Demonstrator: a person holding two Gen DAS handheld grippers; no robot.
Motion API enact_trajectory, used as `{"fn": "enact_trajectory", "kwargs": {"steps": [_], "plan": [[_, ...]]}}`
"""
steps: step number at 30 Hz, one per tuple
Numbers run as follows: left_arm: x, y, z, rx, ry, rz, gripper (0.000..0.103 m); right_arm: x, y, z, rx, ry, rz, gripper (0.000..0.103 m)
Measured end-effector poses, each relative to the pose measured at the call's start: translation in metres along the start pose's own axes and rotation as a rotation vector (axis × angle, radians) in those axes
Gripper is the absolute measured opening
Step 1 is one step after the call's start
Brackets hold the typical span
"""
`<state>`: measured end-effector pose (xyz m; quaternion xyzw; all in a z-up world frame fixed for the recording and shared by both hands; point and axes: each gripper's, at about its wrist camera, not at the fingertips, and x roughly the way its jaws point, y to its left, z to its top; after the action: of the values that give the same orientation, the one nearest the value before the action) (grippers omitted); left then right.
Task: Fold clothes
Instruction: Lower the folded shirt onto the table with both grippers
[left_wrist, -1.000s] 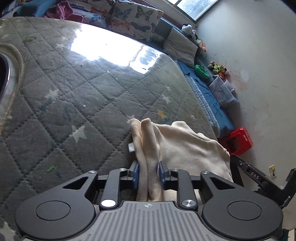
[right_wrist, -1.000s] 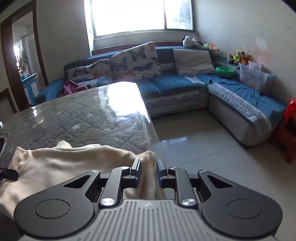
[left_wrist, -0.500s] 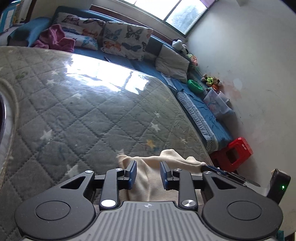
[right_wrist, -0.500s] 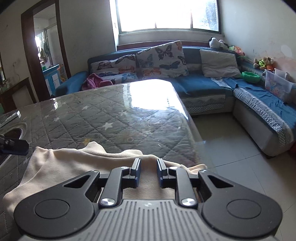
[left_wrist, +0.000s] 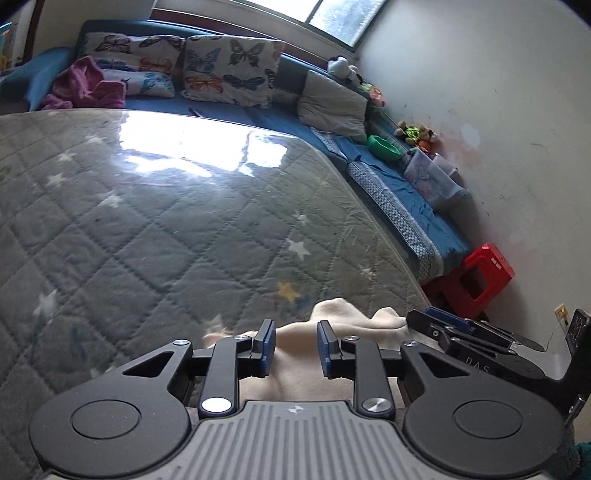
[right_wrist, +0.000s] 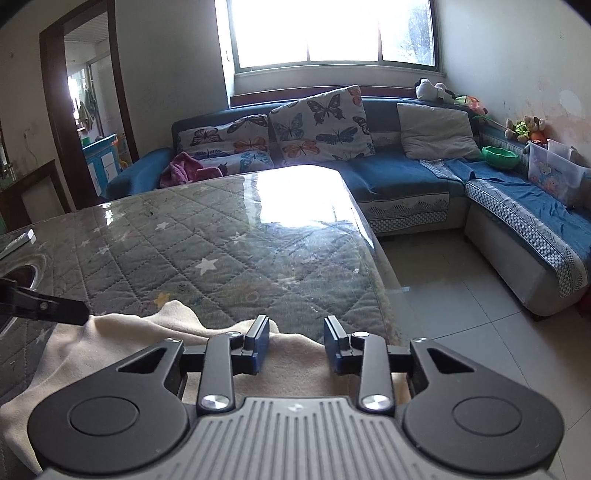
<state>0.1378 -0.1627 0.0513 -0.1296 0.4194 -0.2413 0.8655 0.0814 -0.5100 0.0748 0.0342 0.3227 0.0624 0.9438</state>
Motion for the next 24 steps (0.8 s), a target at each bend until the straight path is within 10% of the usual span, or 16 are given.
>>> {"fn": "enact_trajectory", "kwargs": {"steps": [24], "plan": [[-0.027,-0.040,-0.043,0.125,-0.011,-0.039,0.027,-0.066,0.021,-0.027,-0.093,-0.006,0.052,0.049]]}}
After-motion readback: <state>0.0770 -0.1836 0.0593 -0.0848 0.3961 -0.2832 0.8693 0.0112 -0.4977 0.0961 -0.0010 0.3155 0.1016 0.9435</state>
